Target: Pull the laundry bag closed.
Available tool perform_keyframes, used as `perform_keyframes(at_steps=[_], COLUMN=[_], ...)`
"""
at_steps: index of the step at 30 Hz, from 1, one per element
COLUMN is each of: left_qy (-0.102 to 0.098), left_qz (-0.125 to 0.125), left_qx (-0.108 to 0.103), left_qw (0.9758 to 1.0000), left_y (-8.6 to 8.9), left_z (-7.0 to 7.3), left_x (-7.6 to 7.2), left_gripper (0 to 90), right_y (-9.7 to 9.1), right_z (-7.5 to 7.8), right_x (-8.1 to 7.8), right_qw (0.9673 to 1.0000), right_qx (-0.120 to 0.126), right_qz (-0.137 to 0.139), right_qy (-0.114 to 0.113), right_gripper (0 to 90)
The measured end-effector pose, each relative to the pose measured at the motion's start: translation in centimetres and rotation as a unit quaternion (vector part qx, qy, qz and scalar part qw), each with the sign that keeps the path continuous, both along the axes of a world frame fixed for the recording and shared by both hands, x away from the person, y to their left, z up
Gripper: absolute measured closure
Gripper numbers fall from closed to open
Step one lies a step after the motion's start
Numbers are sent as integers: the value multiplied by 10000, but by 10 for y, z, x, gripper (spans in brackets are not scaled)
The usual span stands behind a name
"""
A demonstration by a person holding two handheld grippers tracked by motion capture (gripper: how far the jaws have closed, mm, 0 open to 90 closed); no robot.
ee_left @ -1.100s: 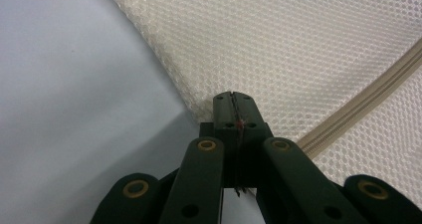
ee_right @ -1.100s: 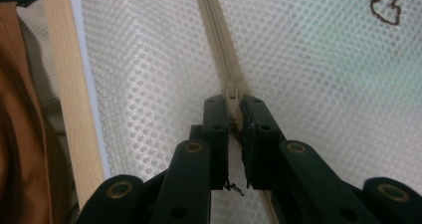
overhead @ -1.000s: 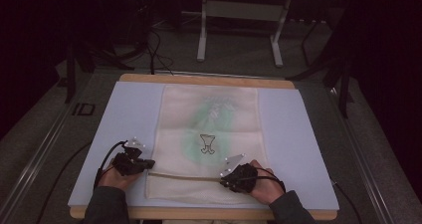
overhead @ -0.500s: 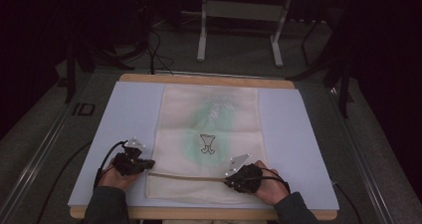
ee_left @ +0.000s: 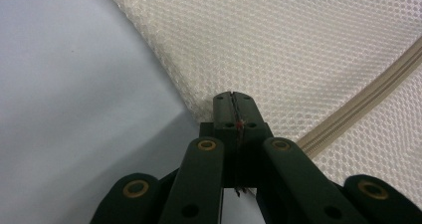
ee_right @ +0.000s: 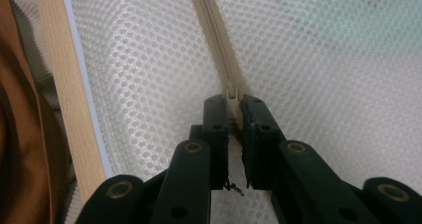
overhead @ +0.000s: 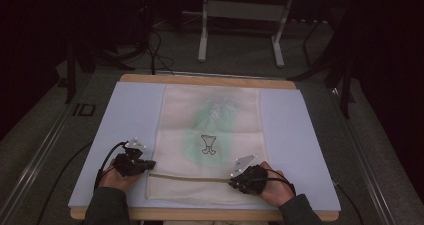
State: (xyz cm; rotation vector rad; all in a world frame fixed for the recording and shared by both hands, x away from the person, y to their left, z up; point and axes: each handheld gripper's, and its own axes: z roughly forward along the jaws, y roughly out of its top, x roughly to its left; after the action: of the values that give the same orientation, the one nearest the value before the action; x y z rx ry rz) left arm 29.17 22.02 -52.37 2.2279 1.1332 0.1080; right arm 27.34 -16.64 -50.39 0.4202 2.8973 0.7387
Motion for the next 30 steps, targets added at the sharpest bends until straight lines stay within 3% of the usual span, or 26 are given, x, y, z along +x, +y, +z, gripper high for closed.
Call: perform_keyframes(at_steps=[30], left_qy=[1], left_qz=[-2], left_qx=[27], left_qw=[10000], left_y=[-1], left_z=[0], left_x=[0], left_gripper=[900], right_y=[-20], right_z=[3], right_x=[-2], right_qw=[9998], right_qx=[-30], right_qz=[-181], right_qy=[3], right_gripper=[822])
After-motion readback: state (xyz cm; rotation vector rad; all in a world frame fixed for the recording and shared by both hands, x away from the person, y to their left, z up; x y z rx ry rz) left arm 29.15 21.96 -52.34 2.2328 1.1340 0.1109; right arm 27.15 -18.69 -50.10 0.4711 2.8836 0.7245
